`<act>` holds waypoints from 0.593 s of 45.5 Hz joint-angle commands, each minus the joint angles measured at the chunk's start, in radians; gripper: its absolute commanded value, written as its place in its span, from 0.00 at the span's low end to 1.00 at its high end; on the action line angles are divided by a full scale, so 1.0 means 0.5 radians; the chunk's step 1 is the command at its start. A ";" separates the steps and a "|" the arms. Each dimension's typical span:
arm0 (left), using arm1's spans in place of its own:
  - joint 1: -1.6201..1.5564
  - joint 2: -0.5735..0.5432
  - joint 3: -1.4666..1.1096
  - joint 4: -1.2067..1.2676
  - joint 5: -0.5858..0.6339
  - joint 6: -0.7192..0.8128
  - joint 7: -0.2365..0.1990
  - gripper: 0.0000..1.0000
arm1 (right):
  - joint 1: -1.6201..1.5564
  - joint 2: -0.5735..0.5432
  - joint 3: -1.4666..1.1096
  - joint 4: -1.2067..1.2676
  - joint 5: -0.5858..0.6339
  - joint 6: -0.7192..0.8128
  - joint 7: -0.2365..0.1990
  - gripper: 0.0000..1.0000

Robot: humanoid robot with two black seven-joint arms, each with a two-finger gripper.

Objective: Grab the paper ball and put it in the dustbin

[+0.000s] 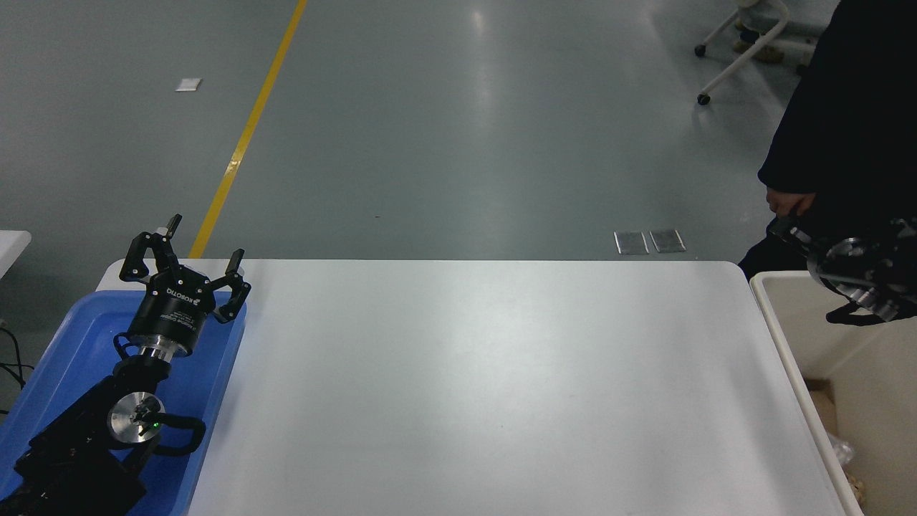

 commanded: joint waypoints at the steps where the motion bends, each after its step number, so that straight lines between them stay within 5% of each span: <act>1: 0.000 -0.001 0.000 0.000 -0.001 -0.001 0.000 0.98 | 0.636 -0.094 -0.169 0.563 -0.018 0.349 -0.005 1.00; 27: 0.000 0.003 0.000 0.003 -0.001 0.002 0.000 0.98 | 1.587 0.111 -0.206 1.048 -0.015 1.340 -0.005 1.00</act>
